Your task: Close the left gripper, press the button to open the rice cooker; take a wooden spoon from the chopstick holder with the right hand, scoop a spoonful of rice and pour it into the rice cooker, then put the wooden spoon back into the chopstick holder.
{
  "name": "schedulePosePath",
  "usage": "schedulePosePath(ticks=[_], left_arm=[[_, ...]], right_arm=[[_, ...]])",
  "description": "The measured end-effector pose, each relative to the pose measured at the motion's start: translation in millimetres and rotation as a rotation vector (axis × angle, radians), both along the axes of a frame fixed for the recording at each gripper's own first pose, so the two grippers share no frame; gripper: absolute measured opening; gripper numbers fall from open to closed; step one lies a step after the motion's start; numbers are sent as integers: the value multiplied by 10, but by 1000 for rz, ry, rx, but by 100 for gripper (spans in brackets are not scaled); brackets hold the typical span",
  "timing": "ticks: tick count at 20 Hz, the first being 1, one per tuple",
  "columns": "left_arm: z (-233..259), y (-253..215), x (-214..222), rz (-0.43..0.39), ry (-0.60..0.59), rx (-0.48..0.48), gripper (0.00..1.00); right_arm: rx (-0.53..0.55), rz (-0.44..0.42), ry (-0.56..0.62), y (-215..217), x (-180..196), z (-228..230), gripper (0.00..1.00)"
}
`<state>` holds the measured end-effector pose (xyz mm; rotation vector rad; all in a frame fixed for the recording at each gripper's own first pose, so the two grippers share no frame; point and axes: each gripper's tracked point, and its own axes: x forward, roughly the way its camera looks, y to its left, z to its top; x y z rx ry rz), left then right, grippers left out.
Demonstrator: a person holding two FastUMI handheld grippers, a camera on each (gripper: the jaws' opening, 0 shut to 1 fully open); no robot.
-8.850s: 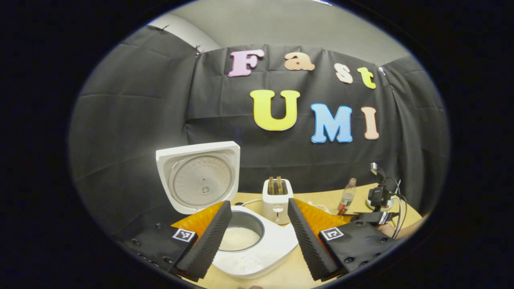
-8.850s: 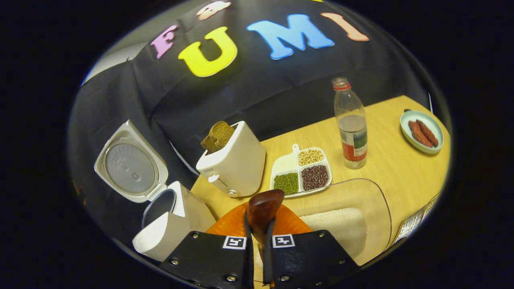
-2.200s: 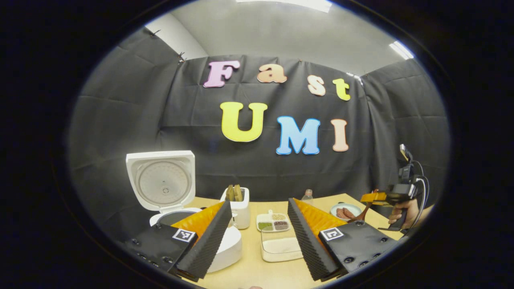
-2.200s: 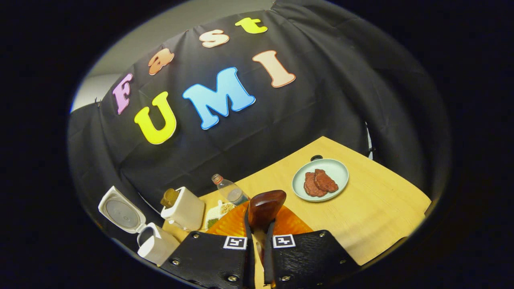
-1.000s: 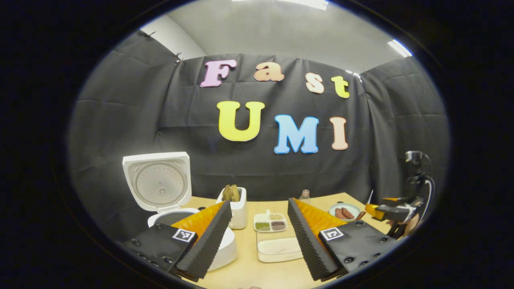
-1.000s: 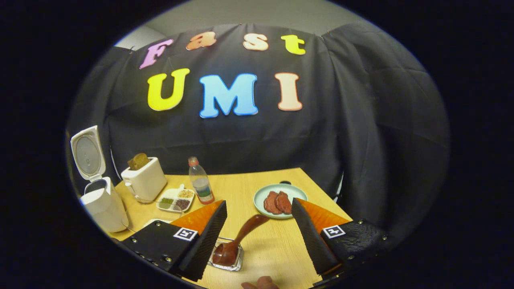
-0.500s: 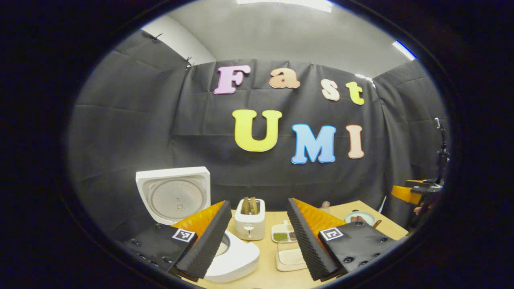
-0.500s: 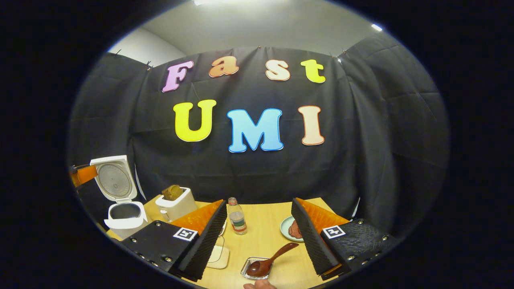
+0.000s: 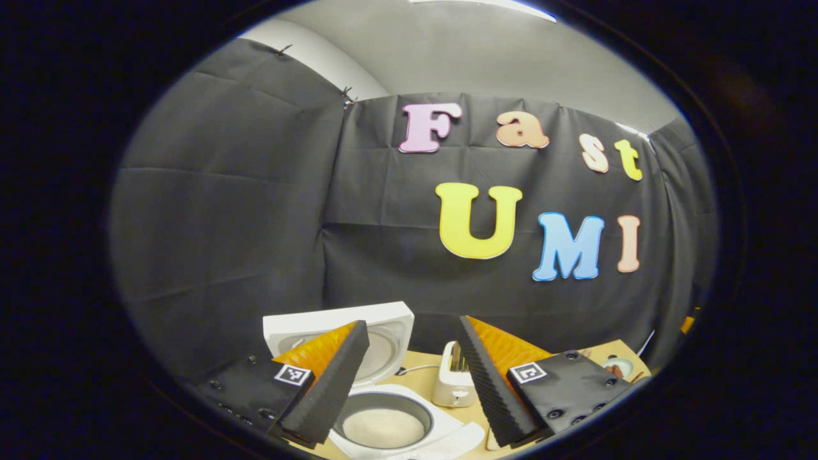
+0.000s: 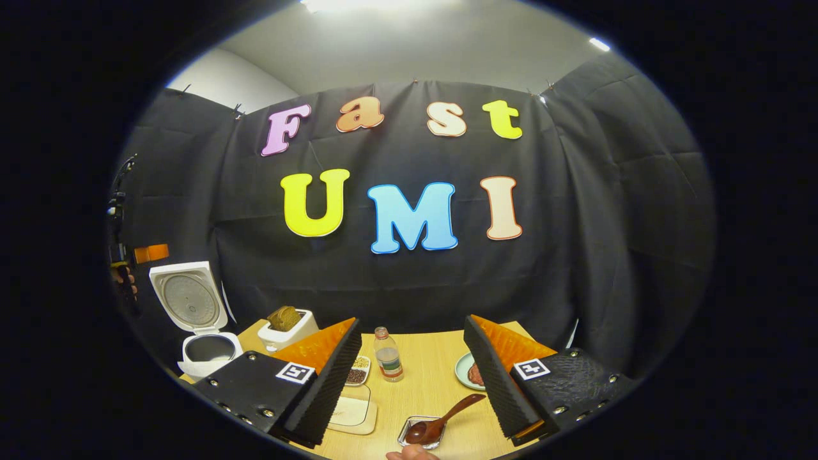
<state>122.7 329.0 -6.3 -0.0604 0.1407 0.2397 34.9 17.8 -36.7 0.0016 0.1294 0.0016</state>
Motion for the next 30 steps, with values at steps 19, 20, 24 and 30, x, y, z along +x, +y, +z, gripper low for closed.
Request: schedulePosePath(ticks=[19,20,24,30], left_arm=[[-718,1596,1136,367,173,-32,98],[-712,1588,1101,374,175,-26,98],[-659,1451,933,373,146,-2,92],[-746,1157,706,366,134,25,92]], right_arm=[[-8,-33,60,-129,163,-168,97],[-6,-29,66,-123,168,-199,98],[4,-2,54,-69,176,-161,97],[-3,45,-11,12,147,-38,98]])
